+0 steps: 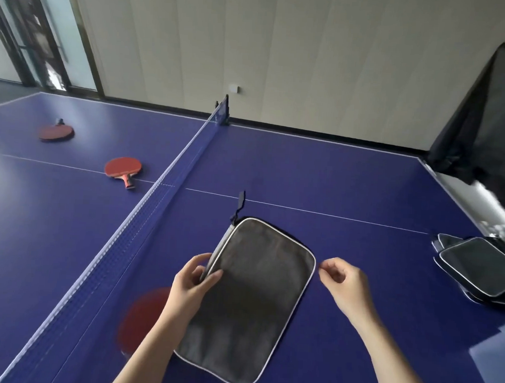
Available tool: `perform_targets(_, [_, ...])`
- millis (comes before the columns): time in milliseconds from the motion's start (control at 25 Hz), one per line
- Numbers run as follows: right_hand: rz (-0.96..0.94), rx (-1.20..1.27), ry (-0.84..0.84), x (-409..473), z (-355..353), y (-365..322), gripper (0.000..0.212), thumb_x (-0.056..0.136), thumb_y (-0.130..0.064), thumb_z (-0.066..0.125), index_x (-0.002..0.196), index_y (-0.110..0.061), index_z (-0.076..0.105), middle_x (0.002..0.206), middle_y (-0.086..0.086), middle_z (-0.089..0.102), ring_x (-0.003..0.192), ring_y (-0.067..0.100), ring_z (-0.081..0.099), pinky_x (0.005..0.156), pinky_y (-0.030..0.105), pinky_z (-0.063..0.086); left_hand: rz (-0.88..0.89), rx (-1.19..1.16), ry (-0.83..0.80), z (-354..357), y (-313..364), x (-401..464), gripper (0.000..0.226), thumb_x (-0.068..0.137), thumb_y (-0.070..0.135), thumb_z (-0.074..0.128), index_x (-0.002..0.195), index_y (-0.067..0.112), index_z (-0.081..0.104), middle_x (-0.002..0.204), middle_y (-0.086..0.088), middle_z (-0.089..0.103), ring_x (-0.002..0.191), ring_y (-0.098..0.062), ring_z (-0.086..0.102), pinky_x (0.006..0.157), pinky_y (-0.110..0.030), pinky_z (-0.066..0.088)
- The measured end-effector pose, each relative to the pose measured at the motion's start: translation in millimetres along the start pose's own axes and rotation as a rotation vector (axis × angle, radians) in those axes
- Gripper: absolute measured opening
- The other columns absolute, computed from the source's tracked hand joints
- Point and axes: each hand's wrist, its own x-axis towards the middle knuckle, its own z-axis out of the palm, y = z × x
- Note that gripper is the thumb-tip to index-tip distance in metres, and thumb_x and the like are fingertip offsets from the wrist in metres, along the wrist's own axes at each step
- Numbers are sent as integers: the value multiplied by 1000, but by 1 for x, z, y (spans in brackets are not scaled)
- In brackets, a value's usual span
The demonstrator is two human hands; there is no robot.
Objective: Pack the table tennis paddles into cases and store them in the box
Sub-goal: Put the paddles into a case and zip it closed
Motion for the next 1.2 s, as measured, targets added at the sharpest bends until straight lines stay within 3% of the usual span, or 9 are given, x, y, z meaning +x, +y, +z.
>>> perform_targets(240, [48,-34,35,-16,-13,23,15,83,-4,67,76,-17,66,67,-7,67,61,0,58,55,7,43,-113,-76,-15,25,-11,-3,26,84,9,70,108,17,65,74,-9,64,67,-18,64,63,-29,53])
perform_targets(400, [73,-66,22,-24,-20,29,11,84,-6,66,77,-15,66,66,-5,66,59,2,55,56,12,43,-243,-199,19,43,-19,-3,24,84,16,72,105,25,67,83,-9,72,74,-24,68,75,-41,55])
perform_targets(600, [53,-100,-8,-56,-12,30,12,84,-4,65,76,-13,64,63,-4,63,58,8,55,58,21,46,-301,-303,113,57,-26,1,22,84,19,72,104,27,66,87,-8,74,76,-25,67,77,-46,56])
perform_targets(720, [4,-147,-5,-75,-5,32,12,82,-2,67,76,-12,65,61,-6,61,56,11,56,58,26,48,-336,-341,215,56,-29,9,29,84,20,72,111,23,62,88,-9,70,75,-24,65,79,-46,55])
perform_targets(880, [-65,-272,67,-96,6,33,11,76,1,71,77,-9,66,59,-13,55,50,-3,45,53,11,38,-398,-394,399,54,-33,18,33,84,22,73,114,22,59,88,-8,63,77,-23,58,83,-45,52])
perform_targets(1080, [-184,-365,86,-110,23,24,21,66,5,78,71,-9,64,58,-7,58,48,4,46,49,16,39,-489,-420,679,62,-38,19,42,84,21,72,122,18,55,125,-9,57,93,-21,53,89,-39,48])
perform_targets(1200, [-203,-348,89,-118,36,17,21,66,5,78,71,-10,64,59,-6,59,48,8,51,47,17,41,-542,-446,825,70,-35,14,45,86,20,70,126,14,51,132,-8,53,96,-20,51,85,-34,44])
